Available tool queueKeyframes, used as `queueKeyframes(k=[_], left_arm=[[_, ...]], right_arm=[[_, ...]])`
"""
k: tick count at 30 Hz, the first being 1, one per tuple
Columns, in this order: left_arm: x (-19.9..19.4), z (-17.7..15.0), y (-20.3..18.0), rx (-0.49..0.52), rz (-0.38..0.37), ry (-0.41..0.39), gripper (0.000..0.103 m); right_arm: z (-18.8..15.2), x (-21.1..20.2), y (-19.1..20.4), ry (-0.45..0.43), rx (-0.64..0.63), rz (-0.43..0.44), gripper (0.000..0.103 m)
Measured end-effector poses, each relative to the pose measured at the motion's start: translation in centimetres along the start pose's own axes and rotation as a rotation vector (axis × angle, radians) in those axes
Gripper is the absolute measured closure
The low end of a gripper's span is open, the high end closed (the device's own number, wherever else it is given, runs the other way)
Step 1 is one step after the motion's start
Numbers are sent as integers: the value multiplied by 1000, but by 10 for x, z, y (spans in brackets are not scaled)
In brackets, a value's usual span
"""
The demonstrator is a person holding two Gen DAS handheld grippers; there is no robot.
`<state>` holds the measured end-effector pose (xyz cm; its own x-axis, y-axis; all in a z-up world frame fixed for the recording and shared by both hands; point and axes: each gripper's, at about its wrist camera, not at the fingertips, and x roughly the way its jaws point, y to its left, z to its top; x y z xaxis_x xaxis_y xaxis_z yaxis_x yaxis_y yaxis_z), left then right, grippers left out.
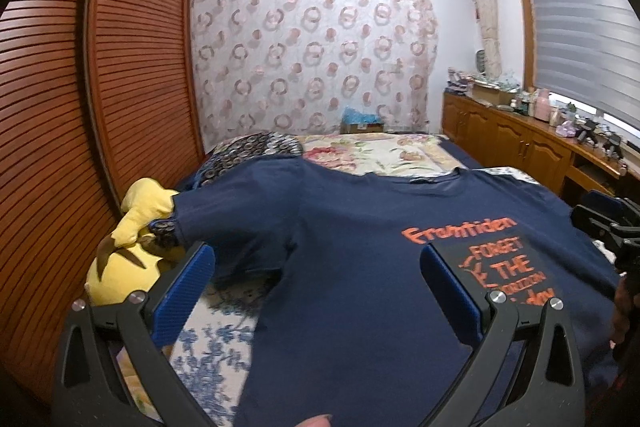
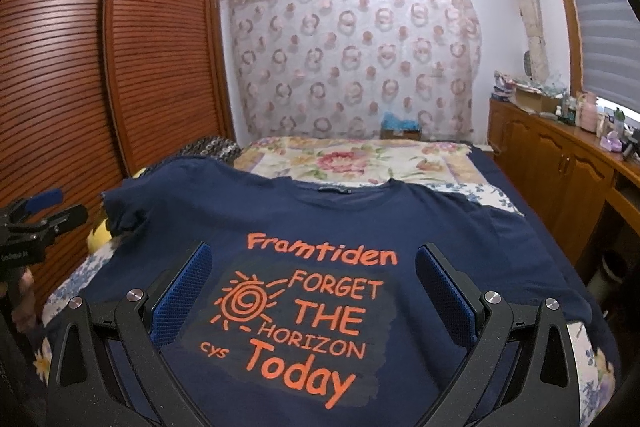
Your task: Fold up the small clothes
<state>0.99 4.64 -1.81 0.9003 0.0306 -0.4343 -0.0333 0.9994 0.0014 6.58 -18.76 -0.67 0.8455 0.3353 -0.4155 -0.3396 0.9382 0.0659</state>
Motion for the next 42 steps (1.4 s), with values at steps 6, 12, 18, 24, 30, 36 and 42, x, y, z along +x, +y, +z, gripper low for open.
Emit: queueKeyframes(k=[6,12,18,24,30,36,42], left_arm=[[17,-7,22,-14,3,27,0],[41,-5,42,11,6,68,0],[61,2,77,-23,-11,100,0],[80,12,110,-35,10,141,0],[98,22,136,-88,-31,176,13],[126,30,154,-158,-95,249,54],[152,25,161,-184,-68,345,55]], right_arm=[[1,12,6,17,-28,20,0],[4,34,14,36,-65,60,0],[7,56,29,74,-102,119,0],[4,76,51,120,-152,178,0],[1,82,63,125,-160,220,0],[-9,84,69,150,-156,240,0],[-11,82,74,159,-164,257,0]])
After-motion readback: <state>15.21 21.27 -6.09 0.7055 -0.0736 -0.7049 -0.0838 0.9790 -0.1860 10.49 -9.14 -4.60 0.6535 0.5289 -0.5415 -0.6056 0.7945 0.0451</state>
